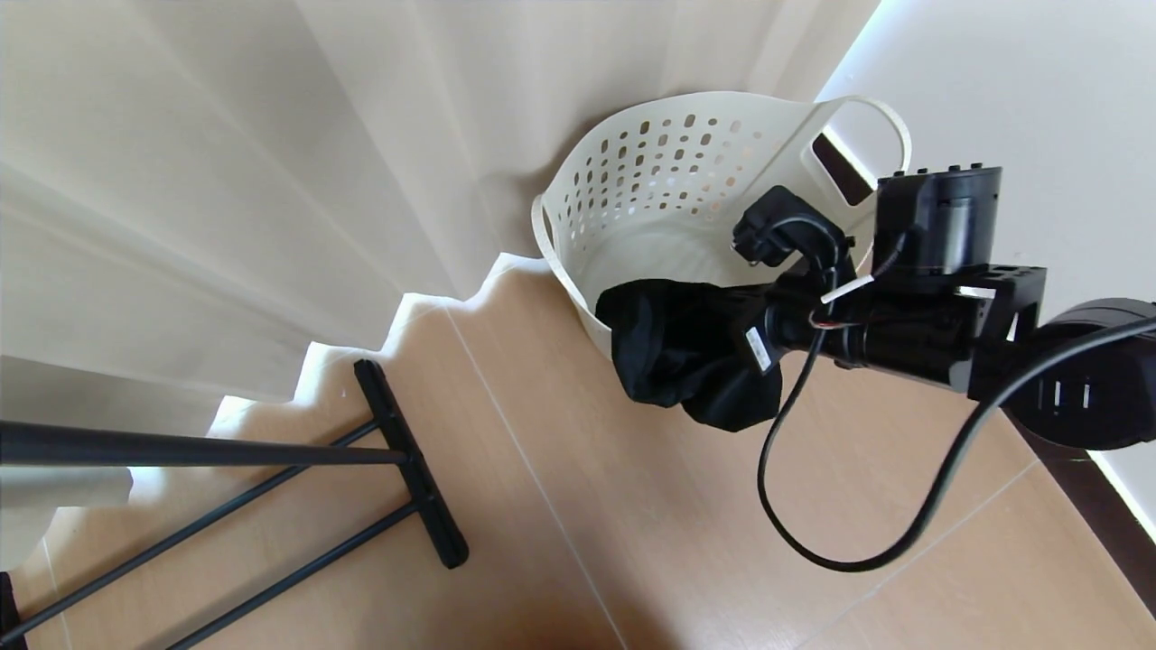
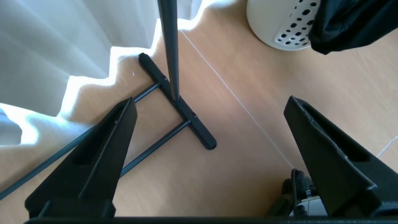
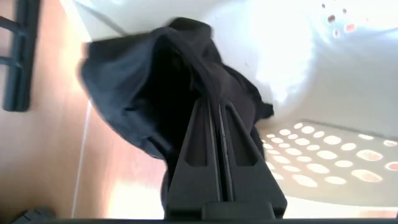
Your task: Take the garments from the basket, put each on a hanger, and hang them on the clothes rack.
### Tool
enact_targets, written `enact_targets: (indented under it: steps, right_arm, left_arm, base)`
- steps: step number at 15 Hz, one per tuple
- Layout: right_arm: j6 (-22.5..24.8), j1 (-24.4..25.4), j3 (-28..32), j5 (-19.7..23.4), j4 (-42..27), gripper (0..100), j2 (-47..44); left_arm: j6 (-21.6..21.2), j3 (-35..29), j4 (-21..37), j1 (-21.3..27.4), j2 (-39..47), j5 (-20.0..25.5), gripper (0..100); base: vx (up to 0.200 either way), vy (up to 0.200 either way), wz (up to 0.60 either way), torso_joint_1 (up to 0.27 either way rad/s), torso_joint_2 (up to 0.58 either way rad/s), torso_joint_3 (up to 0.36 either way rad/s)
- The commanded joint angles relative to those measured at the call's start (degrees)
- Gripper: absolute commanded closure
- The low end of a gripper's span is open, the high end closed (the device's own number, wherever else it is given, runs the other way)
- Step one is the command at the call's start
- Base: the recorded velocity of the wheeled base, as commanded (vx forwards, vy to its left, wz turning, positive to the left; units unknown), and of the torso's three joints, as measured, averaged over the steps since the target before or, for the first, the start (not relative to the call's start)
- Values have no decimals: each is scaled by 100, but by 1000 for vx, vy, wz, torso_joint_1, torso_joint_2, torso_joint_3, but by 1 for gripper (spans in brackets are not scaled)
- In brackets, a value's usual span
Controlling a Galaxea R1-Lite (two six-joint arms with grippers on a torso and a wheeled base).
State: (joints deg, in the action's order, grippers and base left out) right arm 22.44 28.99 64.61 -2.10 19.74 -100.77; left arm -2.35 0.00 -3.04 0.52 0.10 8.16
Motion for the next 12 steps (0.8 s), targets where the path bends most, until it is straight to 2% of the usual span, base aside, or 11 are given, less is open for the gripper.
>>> enact_targets:
  steps: [1, 3, 5, 7, 9, 12]
  right_arm:
    - [6, 274, -467, -1, 109, 100, 646]
    - [-3, 573, -818, -1, 145, 100, 1209]
    - [-152, 1153, -1346, -63, 145, 100, 2026]
    - [-152, 1865, -1759, -414, 118, 100, 2887]
    - [-152, 2120, -1891, -502, 74, 100, 3371]
    - [-249, 2146, -2172, -441, 145, 100, 3661]
  left_arm:
    - [-2, 0, -4, 0, -1, -7, 0]
    - [-2, 0, -4, 0, -1, 2, 0]
    - [-2, 0, -4, 0, -1, 2, 0]
    - [-2, 0, -4, 0, -1, 2, 0]
    - [-2, 0, -4, 0, -1, 2, 0]
    - [-28, 0, -4, 0, -1, 19, 0]
  base:
    - [0, 0, 0, 0, 0, 0]
    - [0, 0, 0, 0, 0, 0]
    - [0, 0, 0, 0, 0, 0]
    - [0, 0, 0, 0, 0, 0]
    - [0, 0, 0, 0, 0, 0]
    - [0, 0, 0, 0, 0, 0]
